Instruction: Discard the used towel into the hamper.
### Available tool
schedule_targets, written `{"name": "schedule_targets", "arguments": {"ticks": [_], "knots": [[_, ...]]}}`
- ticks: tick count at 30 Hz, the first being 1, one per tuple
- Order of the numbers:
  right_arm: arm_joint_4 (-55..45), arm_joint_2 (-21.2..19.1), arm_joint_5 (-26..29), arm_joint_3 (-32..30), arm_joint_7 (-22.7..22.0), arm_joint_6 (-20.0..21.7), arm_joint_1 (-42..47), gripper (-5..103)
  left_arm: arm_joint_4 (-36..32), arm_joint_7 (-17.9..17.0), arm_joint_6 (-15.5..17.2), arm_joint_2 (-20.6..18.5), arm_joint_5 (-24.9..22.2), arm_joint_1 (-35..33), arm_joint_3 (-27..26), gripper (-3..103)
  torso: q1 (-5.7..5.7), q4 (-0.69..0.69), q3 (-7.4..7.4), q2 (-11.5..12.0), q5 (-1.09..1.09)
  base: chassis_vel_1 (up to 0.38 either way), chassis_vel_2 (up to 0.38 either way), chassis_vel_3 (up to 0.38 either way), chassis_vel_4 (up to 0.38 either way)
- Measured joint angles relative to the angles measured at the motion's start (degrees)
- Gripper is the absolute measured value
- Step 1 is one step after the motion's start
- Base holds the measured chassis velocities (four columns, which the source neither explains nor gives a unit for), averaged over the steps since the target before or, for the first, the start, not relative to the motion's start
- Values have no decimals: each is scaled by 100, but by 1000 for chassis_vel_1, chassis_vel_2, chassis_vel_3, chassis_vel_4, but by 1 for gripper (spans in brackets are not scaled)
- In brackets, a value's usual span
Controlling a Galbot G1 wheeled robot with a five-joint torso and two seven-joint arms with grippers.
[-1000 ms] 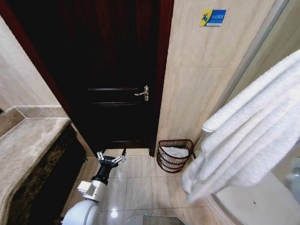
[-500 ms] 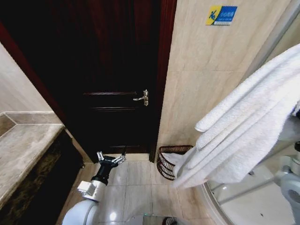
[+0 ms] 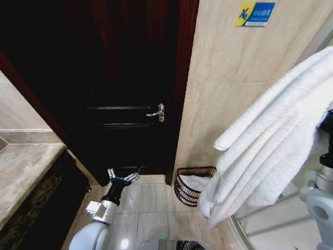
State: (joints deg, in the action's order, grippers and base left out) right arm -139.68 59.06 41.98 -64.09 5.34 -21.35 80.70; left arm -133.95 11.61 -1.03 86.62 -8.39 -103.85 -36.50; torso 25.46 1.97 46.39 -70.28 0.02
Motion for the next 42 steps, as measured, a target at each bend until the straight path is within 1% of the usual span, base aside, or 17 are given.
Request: {"name": "schedule_targets", "arguments": {"ticks": [2, 13, 25, 30, 42], "knots": [[76, -9, 0, 24, 21, -62, -20, 10, 0, 0, 0, 0, 0, 0, 0, 100, 0, 0, 0, -1, -3, -64, 74, 74, -80], [668, -112, 6, 311, 268, -422, -221, 10, 0, 0, 0, 0, 0, 0, 0, 100, 0, 0, 0, 0, -1, -28, 36, 38, -37], [1876, -87, -116, 1013, 674, -980, -838, 10, 0, 0, 0, 0, 0, 0, 0, 100, -1, 0, 0, 0, -1, 0, 0, 0, 0], [2167, -54, -171, 1262, 747, -1066, -1043, 10, 0, 0, 0, 0, 0, 0, 0, 100, -1, 0, 0, 0, -1, 0, 0, 0, 0], [2665, -42, -348, 1764, 744, -1088, -1730, 10, 0, 0, 0, -1, 0, 0, 0, 100, 0, 0, 0, 0, -1, 0, 0, 0, 0]]}}
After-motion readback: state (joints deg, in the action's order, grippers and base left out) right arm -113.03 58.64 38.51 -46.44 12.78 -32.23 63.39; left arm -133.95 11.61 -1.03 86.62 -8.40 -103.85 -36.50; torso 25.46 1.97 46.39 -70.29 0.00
